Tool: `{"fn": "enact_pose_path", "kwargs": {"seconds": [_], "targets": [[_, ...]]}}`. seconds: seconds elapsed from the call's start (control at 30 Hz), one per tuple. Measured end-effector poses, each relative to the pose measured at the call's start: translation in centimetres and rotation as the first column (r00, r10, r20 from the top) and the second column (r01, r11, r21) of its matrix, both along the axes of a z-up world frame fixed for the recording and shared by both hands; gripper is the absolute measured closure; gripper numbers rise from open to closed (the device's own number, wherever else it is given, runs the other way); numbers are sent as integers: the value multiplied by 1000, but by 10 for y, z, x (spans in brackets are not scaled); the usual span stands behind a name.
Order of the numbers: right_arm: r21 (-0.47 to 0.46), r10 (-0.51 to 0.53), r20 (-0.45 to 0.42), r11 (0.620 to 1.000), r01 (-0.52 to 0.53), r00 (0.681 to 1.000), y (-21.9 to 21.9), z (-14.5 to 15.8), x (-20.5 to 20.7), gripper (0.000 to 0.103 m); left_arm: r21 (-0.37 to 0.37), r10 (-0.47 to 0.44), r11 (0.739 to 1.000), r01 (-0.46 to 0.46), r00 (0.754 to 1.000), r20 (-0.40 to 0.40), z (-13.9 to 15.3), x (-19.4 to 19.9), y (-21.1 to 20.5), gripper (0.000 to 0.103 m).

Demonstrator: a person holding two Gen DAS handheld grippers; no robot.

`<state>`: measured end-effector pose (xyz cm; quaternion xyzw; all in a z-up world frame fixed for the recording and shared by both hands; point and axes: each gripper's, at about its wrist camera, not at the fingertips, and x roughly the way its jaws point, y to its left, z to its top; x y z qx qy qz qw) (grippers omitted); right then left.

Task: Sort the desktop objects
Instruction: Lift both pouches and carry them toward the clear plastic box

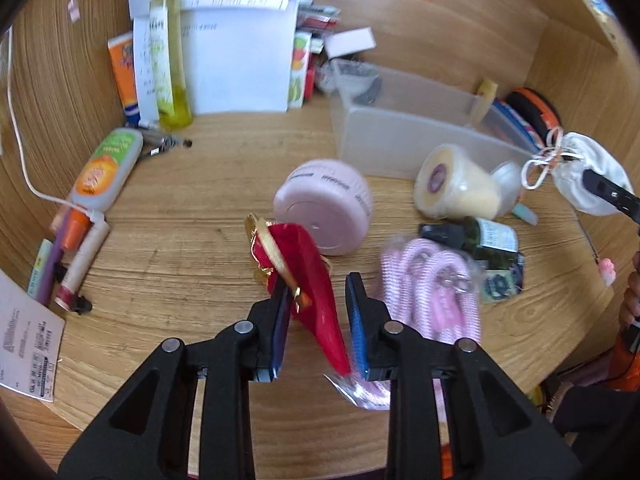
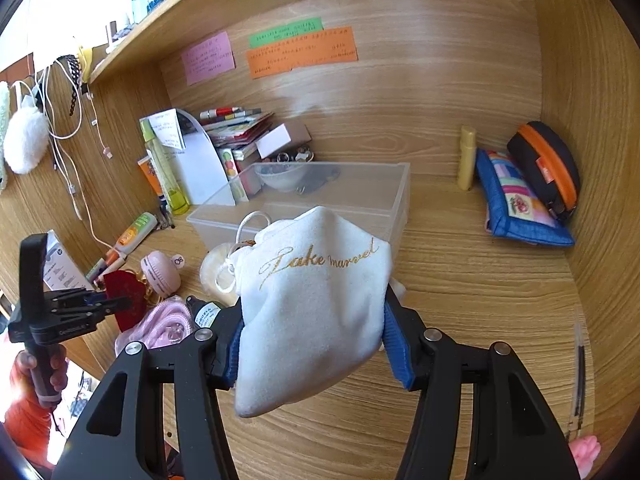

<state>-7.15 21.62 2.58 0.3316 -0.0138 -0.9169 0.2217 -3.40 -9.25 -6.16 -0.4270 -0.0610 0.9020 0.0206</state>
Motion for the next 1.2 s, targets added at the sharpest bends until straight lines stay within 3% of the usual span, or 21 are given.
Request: {"fn": "enact_pose_path", "kwargs": {"seconds": [0.17, 0.27, 0.47, 0.87, 1.2], "targets": [[-1, 5, 8, 1000, -5, 1000, 0, -3, -5, 50, -20, 77, 997, -78, 997, -18, -4, -10, -9, 77], [-1, 0, 4, 1000, 0, 1000, 2, -1, -6, 50, -11, 110, 994, -110, 993, -49, 2, -8, -17, 92], [-13, -3, -4, 1000, 3, 1000, 8, 6, -12, 50, -40, 131, 990, -137, 983, -125, 28, -2, -21, 93], [31, 15, -14, 999, -15, 1000, 7, 15, -34, 50, -15, 10, 1000, -13, 975, -223, 84, -31, 10, 93], [127, 22, 1, 992, -22, 1000, 7, 13, -68, 50, 32, -109, 992, 120, 966, -236, 100, -81, 47, 93]]}}
